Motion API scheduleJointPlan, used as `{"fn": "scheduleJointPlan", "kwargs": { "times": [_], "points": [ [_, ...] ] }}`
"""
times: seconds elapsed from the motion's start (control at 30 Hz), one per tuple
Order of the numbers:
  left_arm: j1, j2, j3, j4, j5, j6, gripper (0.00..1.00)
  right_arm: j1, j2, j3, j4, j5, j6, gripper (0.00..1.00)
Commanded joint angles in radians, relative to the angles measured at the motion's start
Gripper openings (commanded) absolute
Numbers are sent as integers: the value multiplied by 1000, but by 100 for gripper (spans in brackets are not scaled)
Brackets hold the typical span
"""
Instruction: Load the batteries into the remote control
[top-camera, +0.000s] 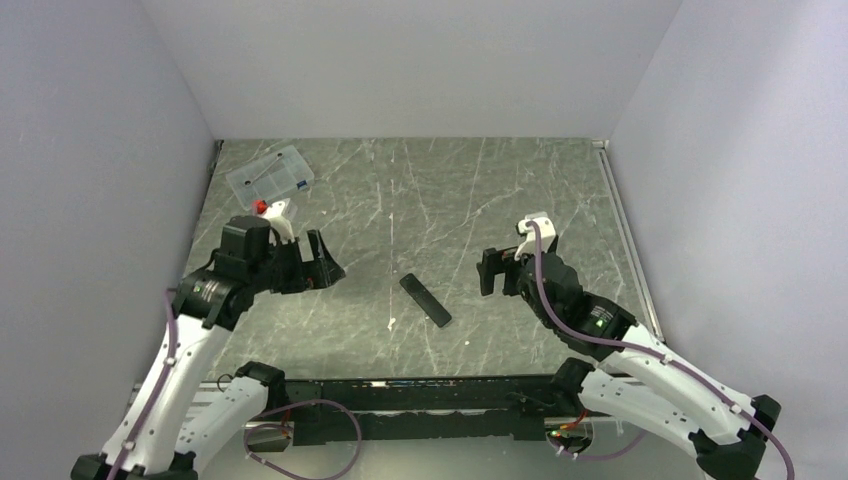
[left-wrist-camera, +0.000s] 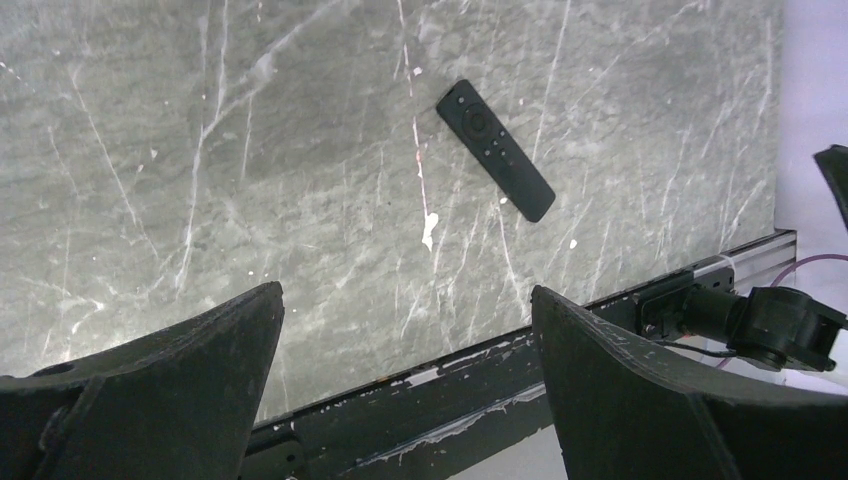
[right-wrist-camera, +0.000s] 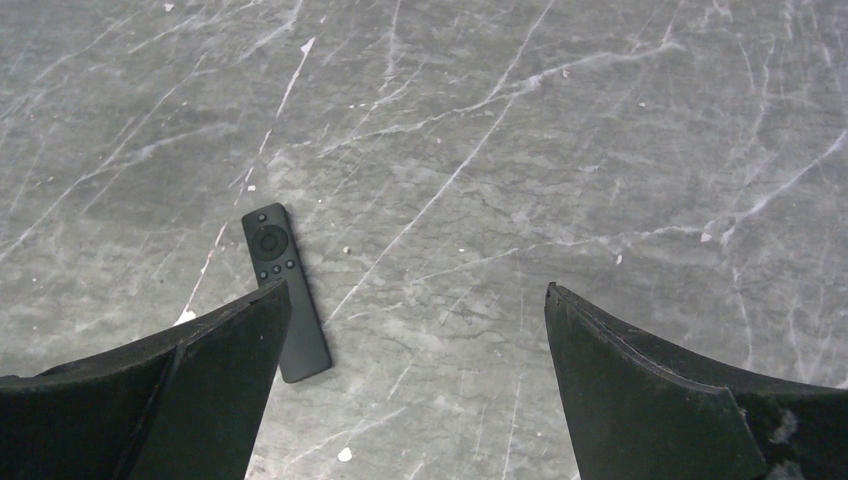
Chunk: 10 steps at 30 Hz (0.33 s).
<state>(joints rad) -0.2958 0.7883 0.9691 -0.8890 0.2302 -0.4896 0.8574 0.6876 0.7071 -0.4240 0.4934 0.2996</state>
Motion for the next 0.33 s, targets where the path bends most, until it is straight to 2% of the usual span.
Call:
{"fn": "scheduleJointPlan", "kwargs": {
  "times": [0.0,0.17,0.3],
  "points": [
    [1,-82,-26,41,-14,16,99,-1,-57,-30,-11,33,13,100],
    [1,-144,-73,92,25,23,99,-1,-96,-36,9,20,-4,100],
    [1,-163,-73,76,-26,7,100,-1,-103,-29,5,14,-6,100]
  ]
}}
